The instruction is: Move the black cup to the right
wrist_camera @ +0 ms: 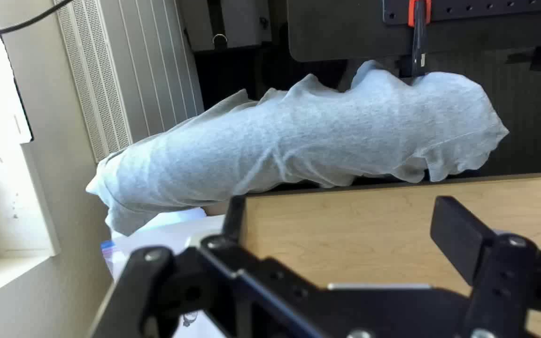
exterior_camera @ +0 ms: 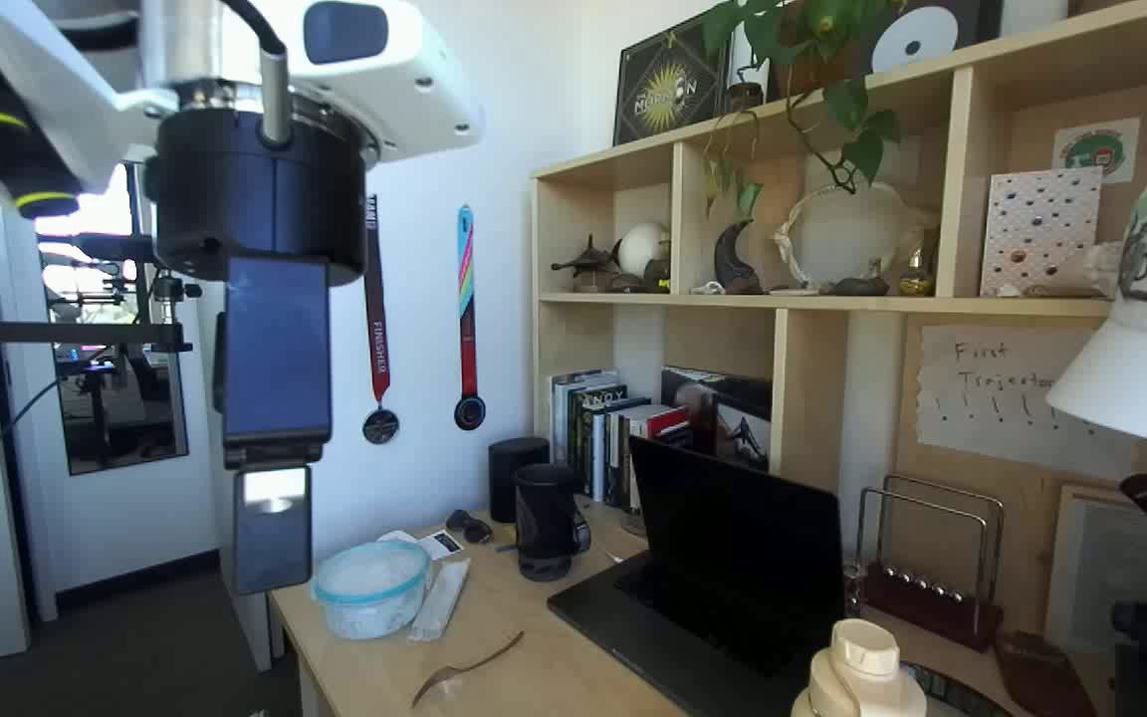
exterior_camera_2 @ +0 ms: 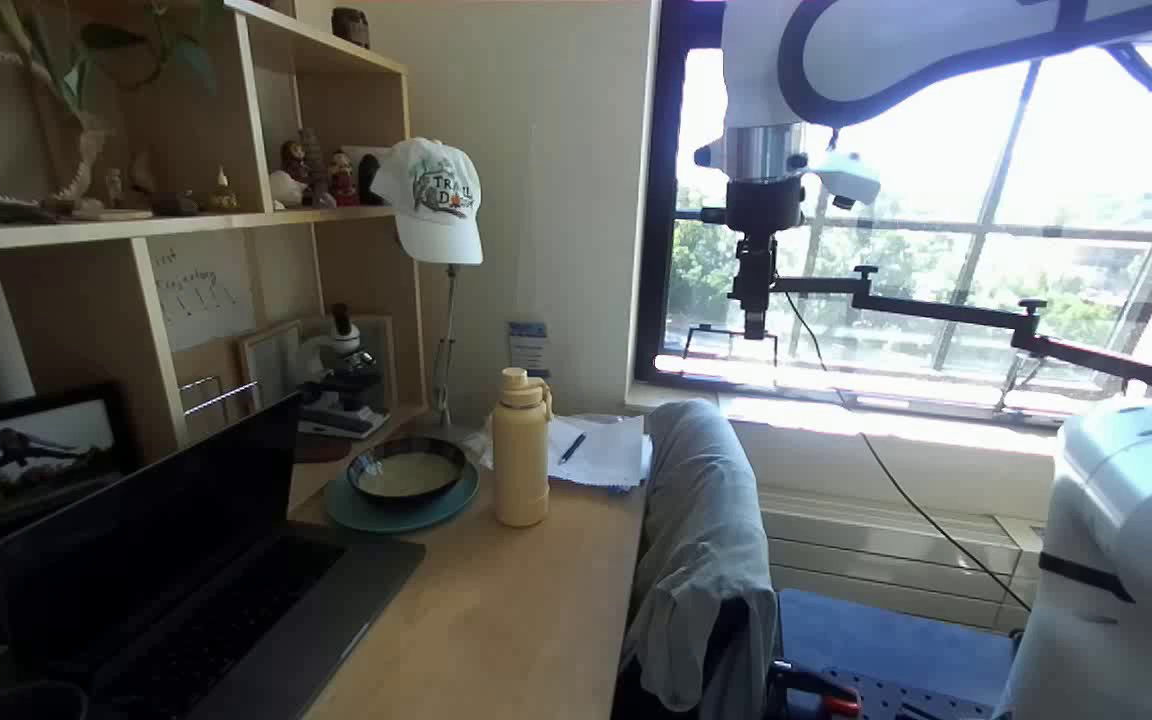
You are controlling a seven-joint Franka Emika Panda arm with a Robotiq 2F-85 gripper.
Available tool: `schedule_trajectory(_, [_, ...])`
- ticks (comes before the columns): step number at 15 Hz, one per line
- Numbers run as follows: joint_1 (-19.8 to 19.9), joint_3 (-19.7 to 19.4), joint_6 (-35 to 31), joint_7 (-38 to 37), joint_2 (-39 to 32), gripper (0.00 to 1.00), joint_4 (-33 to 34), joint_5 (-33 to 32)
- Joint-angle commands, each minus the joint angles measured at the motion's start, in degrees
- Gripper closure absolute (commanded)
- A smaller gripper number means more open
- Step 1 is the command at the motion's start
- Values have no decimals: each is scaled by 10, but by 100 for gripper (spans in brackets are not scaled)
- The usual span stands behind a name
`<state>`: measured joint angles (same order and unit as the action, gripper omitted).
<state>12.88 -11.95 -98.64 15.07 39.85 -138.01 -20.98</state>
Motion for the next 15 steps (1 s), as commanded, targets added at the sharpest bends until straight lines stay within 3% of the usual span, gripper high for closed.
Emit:
schedule_trajectory(1, [-10, -7, 4, -5, 1, 0, 2, -4])
schedule_trajectory(4, [-23, 1, -16, -24, -23, 0, 2, 11])
schedule_trajectory(7, [-65, 28, -68, -58, -68, 0, 6, 48])
schedule_trajectory(15, [-184, 152, -285, -87, -257, 0, 87, 115])
